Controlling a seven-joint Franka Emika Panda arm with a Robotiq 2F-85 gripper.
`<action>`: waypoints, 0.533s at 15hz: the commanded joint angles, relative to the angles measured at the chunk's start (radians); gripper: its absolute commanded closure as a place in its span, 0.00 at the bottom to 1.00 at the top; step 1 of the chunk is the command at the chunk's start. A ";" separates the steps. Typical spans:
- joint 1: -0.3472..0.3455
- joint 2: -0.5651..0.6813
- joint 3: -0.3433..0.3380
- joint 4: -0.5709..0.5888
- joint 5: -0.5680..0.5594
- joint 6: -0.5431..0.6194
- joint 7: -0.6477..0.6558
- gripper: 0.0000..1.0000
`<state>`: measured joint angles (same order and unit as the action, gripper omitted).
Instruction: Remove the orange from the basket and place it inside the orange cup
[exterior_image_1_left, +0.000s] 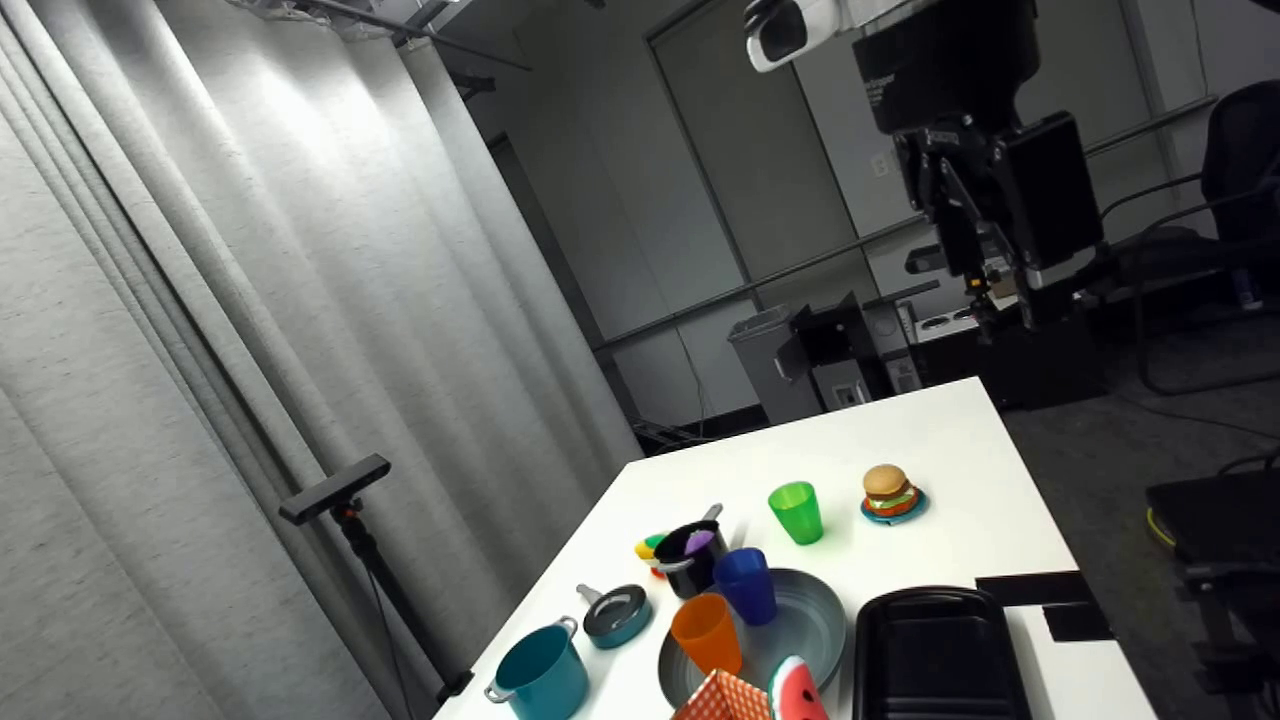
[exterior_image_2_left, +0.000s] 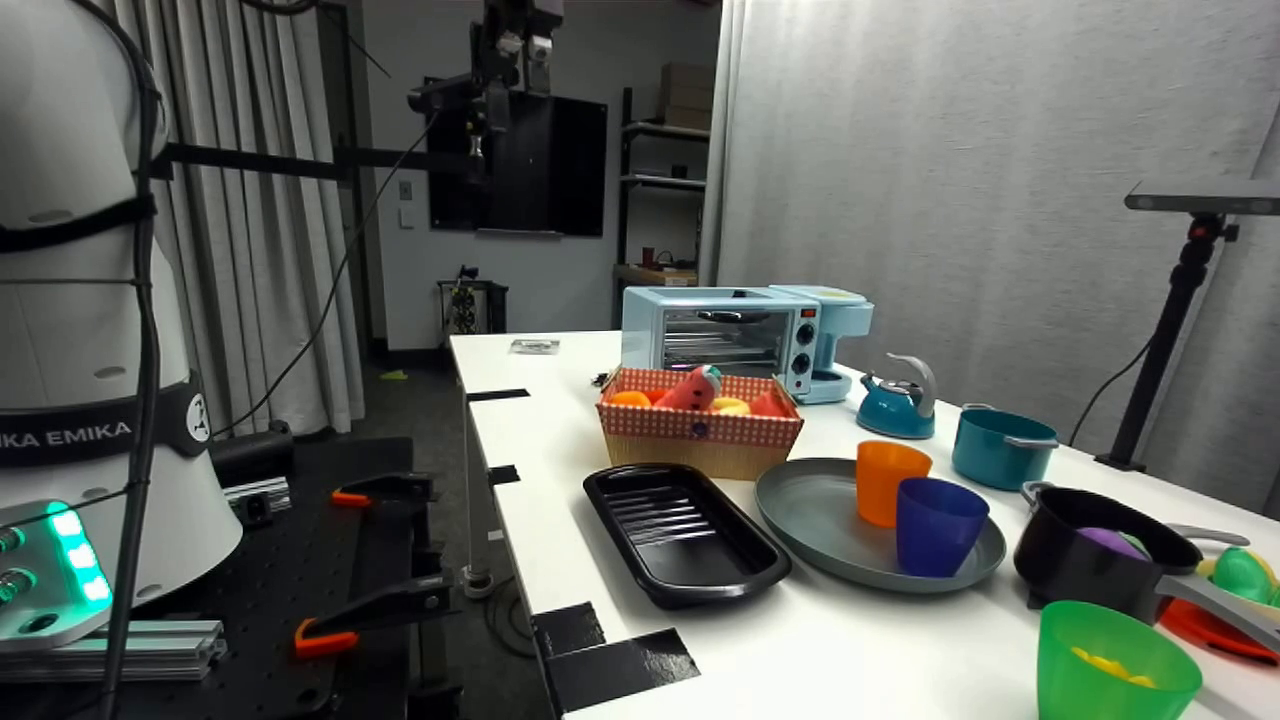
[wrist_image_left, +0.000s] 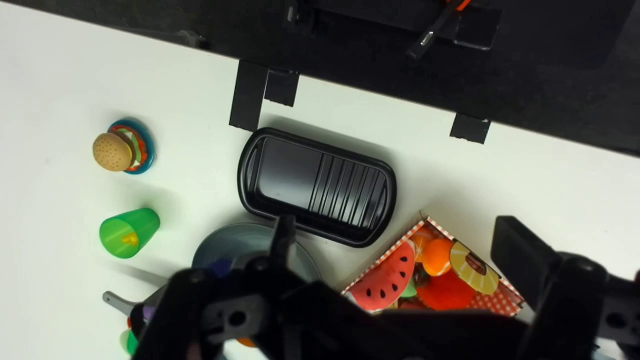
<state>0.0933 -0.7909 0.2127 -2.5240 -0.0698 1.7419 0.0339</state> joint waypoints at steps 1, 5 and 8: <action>0.041 0.057 -0.023 -0.024 0.024 0.056 -0.003 0.00; 0.050 0.138 -0.013 -0.044 0.023 0.163 0.007 0.00; 0.048 0.209 -0.012 -0.046 0.011 0.252 0.005 0.00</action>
<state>0.1244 -0.6484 0.2127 -2.5710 -0.0539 1.9170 0.0339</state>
